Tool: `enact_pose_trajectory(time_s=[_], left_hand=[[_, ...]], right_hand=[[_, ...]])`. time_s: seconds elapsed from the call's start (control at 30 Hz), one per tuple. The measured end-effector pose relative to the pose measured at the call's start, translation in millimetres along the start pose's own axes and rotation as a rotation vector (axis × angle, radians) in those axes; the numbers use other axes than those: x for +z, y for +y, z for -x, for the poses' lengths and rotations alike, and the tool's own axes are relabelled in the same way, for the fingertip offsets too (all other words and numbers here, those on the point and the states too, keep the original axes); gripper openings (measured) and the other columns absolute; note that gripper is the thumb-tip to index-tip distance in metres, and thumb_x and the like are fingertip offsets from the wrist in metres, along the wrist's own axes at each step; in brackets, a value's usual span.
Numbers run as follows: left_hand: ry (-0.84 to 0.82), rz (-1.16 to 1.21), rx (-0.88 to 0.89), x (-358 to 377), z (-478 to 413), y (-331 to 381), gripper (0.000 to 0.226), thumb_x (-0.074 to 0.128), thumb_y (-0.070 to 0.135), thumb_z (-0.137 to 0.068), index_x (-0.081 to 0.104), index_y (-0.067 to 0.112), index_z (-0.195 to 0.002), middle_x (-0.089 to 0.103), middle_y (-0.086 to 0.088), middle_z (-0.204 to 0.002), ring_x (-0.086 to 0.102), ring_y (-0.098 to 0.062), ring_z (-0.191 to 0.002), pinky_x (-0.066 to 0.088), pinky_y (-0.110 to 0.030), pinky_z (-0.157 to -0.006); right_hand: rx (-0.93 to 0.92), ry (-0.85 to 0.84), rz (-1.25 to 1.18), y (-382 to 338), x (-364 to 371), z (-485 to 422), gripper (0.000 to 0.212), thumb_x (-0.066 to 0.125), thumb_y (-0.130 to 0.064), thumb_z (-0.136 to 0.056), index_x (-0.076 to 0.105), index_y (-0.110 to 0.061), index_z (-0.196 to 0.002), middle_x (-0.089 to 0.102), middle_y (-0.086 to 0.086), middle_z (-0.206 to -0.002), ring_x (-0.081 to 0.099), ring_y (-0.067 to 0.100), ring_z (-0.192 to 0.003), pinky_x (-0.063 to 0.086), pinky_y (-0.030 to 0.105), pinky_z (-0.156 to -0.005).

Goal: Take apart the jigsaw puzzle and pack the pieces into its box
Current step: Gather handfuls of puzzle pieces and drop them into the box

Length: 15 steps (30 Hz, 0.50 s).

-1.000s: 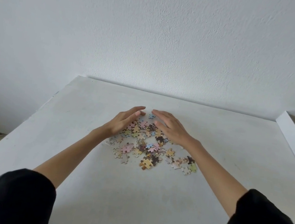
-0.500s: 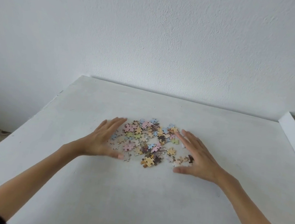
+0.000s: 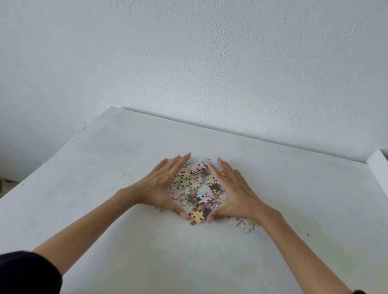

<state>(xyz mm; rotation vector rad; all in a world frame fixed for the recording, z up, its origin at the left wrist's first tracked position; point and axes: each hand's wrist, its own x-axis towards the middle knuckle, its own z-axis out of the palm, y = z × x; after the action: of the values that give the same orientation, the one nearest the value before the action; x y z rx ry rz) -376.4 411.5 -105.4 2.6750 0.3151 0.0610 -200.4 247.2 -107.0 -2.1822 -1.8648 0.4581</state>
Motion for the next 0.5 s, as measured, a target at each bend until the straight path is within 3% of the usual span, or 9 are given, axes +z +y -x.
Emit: enact_pose_trajectory(time_s=[0.1,0.27,0.4,0.5], left_hand=[[0.048,-0.015,0.005,1.8,-5.0,-1.5,0.136,0.056,0.086,-0.043,-0.006,0.023,-0.147,0.017,-0.001,-0.152,0.016,-0.015,-0.138,0.007,-0.031,-0.115],[0.119,-0.051,0.044,4.3,-8.3,-2.5,0.121,0.052,0.086,-0.05,0.014,0.023,-0.146,0.033,0.003,-0.134,0.029,-0.008,-0.121,0.019,-0.026,-0.106],[0.197,-0.05,0.082,8.0,-9.5,-4.0,0.092,0.057,0.075,-0.061,0.039,0.023,-0.135,0.044,0.005,-0.114,0.039,-0.011,-0.104,0.032,-0.025,-0.093],[0.24,-0.037,0.094,8.0,-10.2,-1.8,0.071,0.057,0.063,-0.068,0.05,0.022,-0.126,0.048,0.008,-0.101,0.042,-0.01,-0.093,0.033,-0.019,-0.083]], right_hand=[[-0.013,0.031,0.006,2.8,1.7,-9.5,0.125,0.037,-0.091,-0.039,-0.02,-0.04,-0.138,-0.014,0.005,-0.155,-0.01,0.02,-0.142,-0.006,0.039,-0.112],[-0.071,0.112,0.035,6.6,3.0,-10.8,0.118,0.032,-0.092,-0.045,0.01,-0.035,-0.145,0.021,-0.002,-0.147,0.017,0.017,-0.135,0.011,0.036,-0.112],[-0.073,0.177,-0.013,6.3,4.4,-7.9,0.089,0.039,-0.086,-0.057,0.036,-0.039,-0.133,0.035,-0.006,-0.125,0.027,0.01,-0.115,0.024,0.029,-0.099],[-0.089,0.223,-0.038,5.2,6.9,-8.0,0.064,0.044,-0.07,-0.07,0.049,-0.03,-0.12,0.035,-0.008,-0.11,0.032,0.009,-0.104,0.032,0.026,-0.092]])
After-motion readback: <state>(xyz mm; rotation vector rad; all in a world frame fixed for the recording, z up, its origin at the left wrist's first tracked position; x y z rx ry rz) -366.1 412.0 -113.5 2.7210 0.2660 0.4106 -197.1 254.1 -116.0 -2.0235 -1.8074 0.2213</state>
